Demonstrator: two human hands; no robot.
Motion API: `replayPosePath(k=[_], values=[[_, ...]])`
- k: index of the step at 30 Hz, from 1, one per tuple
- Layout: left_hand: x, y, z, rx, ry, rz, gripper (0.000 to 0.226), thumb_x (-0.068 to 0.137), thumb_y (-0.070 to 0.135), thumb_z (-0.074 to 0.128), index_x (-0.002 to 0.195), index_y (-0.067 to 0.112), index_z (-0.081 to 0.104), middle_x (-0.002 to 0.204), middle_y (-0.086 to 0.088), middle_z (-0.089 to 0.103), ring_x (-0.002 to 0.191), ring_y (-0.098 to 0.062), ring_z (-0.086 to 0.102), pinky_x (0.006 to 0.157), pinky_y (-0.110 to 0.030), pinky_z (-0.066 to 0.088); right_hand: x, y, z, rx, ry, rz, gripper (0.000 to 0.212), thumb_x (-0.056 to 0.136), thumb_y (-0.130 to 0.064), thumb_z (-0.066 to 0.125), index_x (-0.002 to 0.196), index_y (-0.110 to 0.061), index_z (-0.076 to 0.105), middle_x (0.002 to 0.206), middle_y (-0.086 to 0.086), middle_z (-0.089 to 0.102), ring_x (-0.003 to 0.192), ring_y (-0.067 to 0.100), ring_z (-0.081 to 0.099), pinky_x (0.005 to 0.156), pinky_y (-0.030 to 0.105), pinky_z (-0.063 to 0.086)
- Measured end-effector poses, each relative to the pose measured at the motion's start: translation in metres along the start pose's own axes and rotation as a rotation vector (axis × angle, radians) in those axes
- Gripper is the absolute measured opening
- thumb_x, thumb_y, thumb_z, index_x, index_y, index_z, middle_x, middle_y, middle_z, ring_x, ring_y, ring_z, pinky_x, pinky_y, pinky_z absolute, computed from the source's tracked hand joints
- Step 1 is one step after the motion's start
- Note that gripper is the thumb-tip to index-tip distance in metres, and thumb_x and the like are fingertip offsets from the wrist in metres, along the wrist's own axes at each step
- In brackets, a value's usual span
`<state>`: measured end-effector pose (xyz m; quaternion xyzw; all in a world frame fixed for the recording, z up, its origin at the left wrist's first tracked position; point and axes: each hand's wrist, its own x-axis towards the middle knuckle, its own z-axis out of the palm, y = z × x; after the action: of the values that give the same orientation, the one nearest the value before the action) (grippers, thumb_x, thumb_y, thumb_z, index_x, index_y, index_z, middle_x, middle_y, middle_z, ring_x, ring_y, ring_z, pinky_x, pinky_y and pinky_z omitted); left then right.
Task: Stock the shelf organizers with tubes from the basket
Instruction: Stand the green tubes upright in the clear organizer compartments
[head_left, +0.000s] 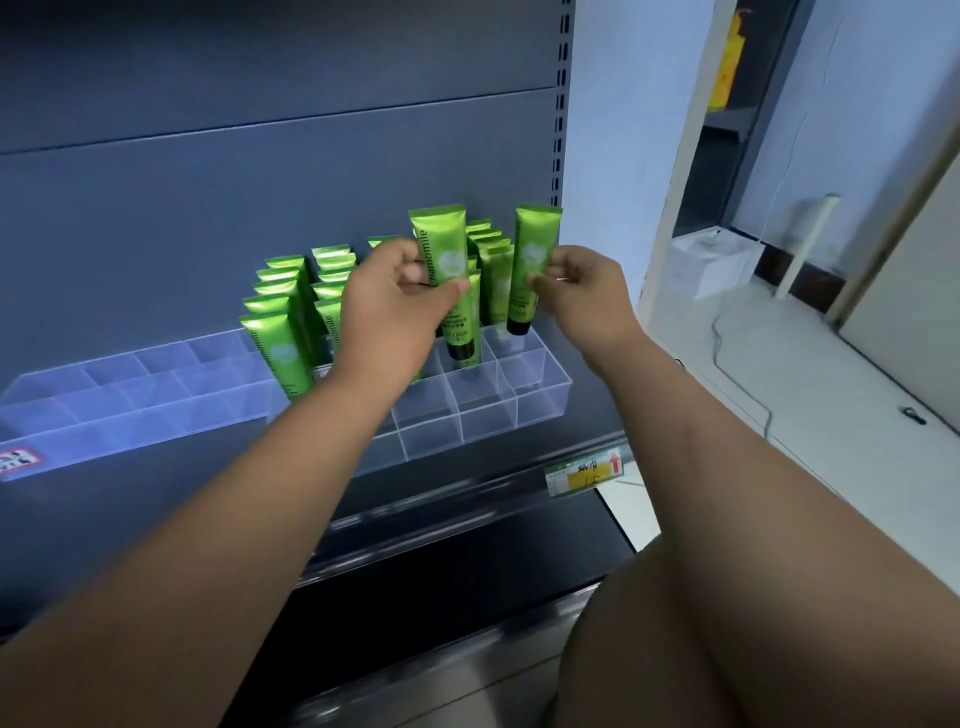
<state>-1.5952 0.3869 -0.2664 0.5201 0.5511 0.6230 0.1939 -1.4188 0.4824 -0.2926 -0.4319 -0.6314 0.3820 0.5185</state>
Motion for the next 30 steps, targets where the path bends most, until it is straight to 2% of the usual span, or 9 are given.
replayPosePath(k=[4, 7, 12, 14, 17, 24, 26, 28, 30], values=[[0.001, -0.008, 0.009, 0.027, 0.008, 0.025, 0.03, 0.082, 0.009, 0.083, 0.093, 0.02, 0.057, 0.079, 0.006, 0.048, 0.071, -0.011, 0.046, 0.073, -0.023, 0.048, 0.009, 0.017, 0.004, -0.116, -0.053, 0.008, 0.036, 0.087, -0.008, 0.073, 0.065, -0.022, 0.048, 0.061, -0.01, 0.044, 0.052, 0.003, 0.041, 0.058, 0.016, 0.038], [0.001, -0.012, 0.014, 0.061, 0.013, 0.031, 0.03, 0.082, 0.011, 0.083, 0.097, 0.018, 0.058, 0.08, 0.01, 0.05, 0.072, -0.008, 0.049, 0.073, -0.018, 0.049, 0.012, 0.031, 0.007, -0.175, -0.113, 0.028, 0.033, 0.086, -0.007, 0.073, 0.066, -0.006, 0.047, 0.063, 0.0, 0.041, 0.057, 0.013, 0.037, 0.057, 0.02, 0.038], [0.0, -0.013, 0.018, 0.113, 0.024, 0.036, 0.032, 0.083, 0.014, 0.084, 0.103, 0.018, 0.059, 0.088, 0.013, 0.057, 0.077, -0.003, 0.054, 0.073, -0.013, 0.051, 0.018, 0.046, 0.008, -0.175, -0.103, 0.043, 0.018, 0.084, -0.009, 0.076, 0.079, 0.001, 0.062, 0.069, 0.001, 0.053, 0.063, 0.012, 0.045, 0.06, 0.02, 0.042], [0.0, -0.014, 0.018, 0.121, 0.016, 0.043, 0.032, 0.083, 0.015, 0.084, 0.103, 0.017, 0.06, 0.089, 0.012, 0.057, 0.077, -0.004, 0.054, 0.073, -0.015, 0.051, 0.018, 0.046, 0.006, -0.179, -0.098, 0.038, 0.016, 0.084, -0.009, 0.076, 0.073, -0.007, 0.064, 0.064, -0.007, 0.054, 0.058, 0.006, 0.045, 0.06, 0.017, 0.041], [0.0, -0.018, 0.019, 0.138, -0.005, 0.045, 0.03, 0.082, 0.015, 0.084, 0.101, 0.017, 0.06, 0.09, 0.01, 0.059, 0.077, -0.006, 0.055, 0.073, -0.016, 0.052, 0.015, 0.045, 0.006, -0.259, -0.128, -0.004, 0.035, 0.085, -0.007, 0.075, 0.061, -0.023, 0.055, 0.055, -0.014, 0.05, 0.052, -0.002, 0.043, 0.056, 0.014, 0.037], [-0.005, -0.022, 0.021, 0.132, 0.016, 0.024, 0.03, 0.082, 0.015, 0.084, 0.097, 0.018, 0.058, 0.087, 0.013, 0.057, 0.077, -0.004, 0.054, 0.07, -0.01, 0.049, 0.014, 0.054, 0.009, -0.305, -0.133, -0.043, 0.016, 0.086, -0.014, 0.076, 0.08, -0.003, 0.066, 0.068, -0.002, 0.055, 0.066, 0.013, 0.047, 0.065, 0.025, 0.041], [-0.006, -0.024, 0.022, 0.133, 0.016, 0.013, 0.031, 0.082, 0.016, 0.084, 0.102, 0.016, 0.06, 0.089, 0.011, 0.057, 0.078, -0.003, 0.054, 0.069, -0.009, 0.049, 0.015, 0.056, 0.008, -0.27, -0.124, -0.03, 0.02, 0.085, -0.011, 0.076, 0.07, -0.011, 0.064, 0.063, -0.008, 0.052, 0.06, 0.007, 0.046, 0.064, 0.021, 0.04], [-0.007, -0.026, 0.022, 0.13, 0.019, 0.005, 0.031, 0.083, 0.016, 0.084, 0.103, 0.015, 0.06, 0.09, 0.009, 0.058, 0.078, -0.004, 0.055, 0.07, -0.01, 0.049, 0.015, 0.059, 0.007, -0.239, -0.116, -0.011, 0.037, 0.085, -0.007, 0.076, 0.059, -0.026, 0.056, 0.054, -0.017, 0.048, 0.053, -0.003, 0.044, 0.06, 0.013, 0.038], [-0.007, -0.028, 0.022, 0.13, 0.019, 0.005, 0.03, 0.083, 0.016, 0.084, 0.102, 0.014, 0.06, 0.09, 0.008, 0.058, 0.079, -0.006, 0.055, 0.071, -0.013, 0.051, 0.015, 0.06, 0.006, -0.214, -0.112, 0.004, 0.032, 0.085, -0.007, 0.077, 0.065, -0.027, 0.062, 0.055, -0.019, 0.05, 0.053, -0.006, 0.046, 0.063, 0.011, 0.04]])
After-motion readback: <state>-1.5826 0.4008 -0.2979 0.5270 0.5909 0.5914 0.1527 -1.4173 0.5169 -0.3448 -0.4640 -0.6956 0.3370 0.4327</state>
